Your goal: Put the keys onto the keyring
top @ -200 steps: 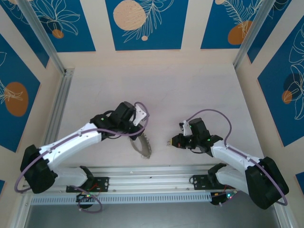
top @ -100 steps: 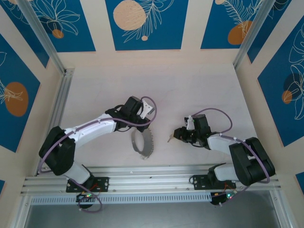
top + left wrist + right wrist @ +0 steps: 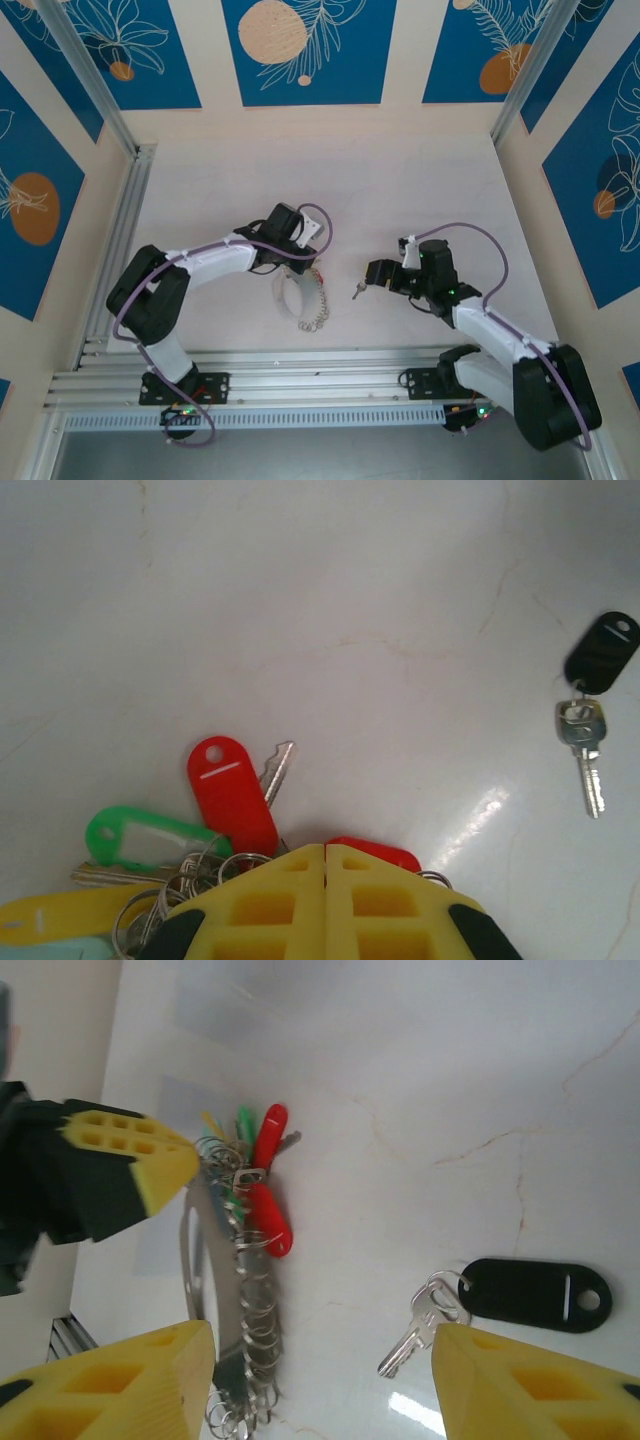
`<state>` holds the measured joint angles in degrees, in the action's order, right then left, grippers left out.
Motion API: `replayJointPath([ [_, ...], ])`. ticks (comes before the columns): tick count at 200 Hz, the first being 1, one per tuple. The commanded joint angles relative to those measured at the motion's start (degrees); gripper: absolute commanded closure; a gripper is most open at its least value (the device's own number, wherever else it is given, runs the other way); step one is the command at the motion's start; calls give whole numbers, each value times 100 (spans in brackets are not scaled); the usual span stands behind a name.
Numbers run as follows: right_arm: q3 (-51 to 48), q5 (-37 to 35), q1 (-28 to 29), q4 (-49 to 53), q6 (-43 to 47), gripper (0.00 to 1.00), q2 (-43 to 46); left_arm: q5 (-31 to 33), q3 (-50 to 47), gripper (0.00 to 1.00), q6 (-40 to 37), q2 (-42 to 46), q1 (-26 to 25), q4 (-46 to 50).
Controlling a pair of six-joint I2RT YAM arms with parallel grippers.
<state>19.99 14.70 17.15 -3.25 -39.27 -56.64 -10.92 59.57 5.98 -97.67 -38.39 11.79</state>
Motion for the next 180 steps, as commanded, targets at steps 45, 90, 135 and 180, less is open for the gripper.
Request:
replayJointPath([
  [45,-294,43,-416,1113,-110,38,1225,-68,157,73,77,-74,82,417],
  [90,-395,241,-629,1037,-85,34,1332,256,554,31,90,355,-76,1149],
  [135,-478,417,-795,814,-167,31,1234,-795,1037,34,755,-6,-414,755],
  [180,-474,581,-975,857,-169,30,1331,-884,1431,39,928,-549,-539,599],
])
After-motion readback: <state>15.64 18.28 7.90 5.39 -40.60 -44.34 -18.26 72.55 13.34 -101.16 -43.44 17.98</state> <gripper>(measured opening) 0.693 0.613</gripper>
